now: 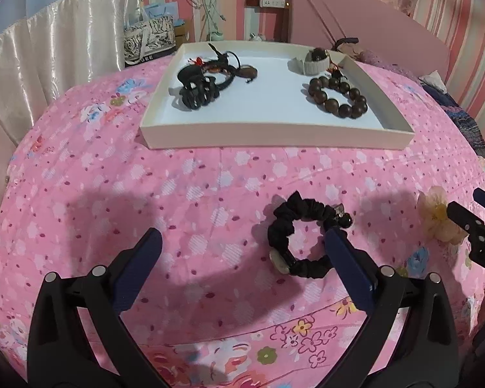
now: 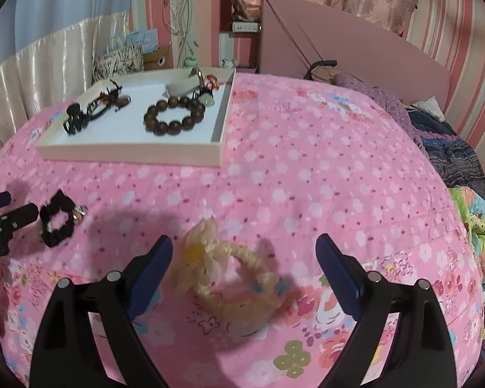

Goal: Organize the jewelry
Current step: 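Withdraw both tools and lower them toward the black scrunchie and cream flower scrunchie, then close left tool on black scrunchie while right tool grips cream flower scrunchie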

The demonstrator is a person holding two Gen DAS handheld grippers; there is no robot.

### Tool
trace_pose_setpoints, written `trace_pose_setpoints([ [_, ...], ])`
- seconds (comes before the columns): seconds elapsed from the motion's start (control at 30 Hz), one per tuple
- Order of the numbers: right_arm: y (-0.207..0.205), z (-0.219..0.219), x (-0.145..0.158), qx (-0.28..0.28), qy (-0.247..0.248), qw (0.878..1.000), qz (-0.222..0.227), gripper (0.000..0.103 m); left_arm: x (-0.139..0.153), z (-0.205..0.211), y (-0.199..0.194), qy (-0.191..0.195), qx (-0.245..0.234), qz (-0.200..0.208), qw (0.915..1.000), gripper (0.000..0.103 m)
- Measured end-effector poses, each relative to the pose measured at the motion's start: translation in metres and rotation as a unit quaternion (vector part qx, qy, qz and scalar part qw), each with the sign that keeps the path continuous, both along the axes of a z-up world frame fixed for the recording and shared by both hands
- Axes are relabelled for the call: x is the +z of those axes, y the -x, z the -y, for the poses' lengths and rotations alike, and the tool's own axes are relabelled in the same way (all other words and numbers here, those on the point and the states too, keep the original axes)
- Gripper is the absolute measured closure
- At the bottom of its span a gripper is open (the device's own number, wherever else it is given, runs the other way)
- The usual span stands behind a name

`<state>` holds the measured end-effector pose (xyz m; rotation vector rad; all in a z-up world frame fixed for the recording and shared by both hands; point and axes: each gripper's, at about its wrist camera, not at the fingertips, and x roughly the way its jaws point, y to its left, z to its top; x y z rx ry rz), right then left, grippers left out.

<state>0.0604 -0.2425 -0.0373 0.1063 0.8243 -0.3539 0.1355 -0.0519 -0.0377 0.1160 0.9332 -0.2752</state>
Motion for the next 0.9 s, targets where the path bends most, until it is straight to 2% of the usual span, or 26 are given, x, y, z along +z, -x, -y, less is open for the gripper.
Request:
trace_pose_setpoints([
  [0.13,-0.001,0.001,-0.006,-0.004,-0.004,1.000,-0.002,0.013,-0.005,0.003,-0.001,0.001,-0.004,-0.004,1.0000,0.004],
  [0.37,0.005,0.006,0.010,-0.008,0.002,1.000,0.013,0.014,-0.006,0.006,-0.006,0.015,-0.011,-0.010,0.9998,0.021],
  [0.53,0.011,0.021,0.015,-0.025,0.000,1.000,0.006,0.025,-0.009,0.010,-0.007,0.013,-0.014,-0.013,0.9997,0.024],
  [0.7,0.007,0.031,-0.011,-0.022,-0.040,0.998,-0.037,0.042,-0.017,0.016,-0.008,0.012,-0.024,-0.030,0.9992,0.043],
  [0.83,0.002,0.029,-0.026,-0.017,-0.046,0.997,-0.054,0.054,-0.021,0.019,-0.007,0.007,-0.024,-0.036,0.9990,0.051],
  [0.9,0.002,0.029,-0.027,-0.016,-0.045,0.998,-0.051,0.058,-0.020,0.018,-0.006,0.010,-0.025,-0.037,0.9989,0.063],
])
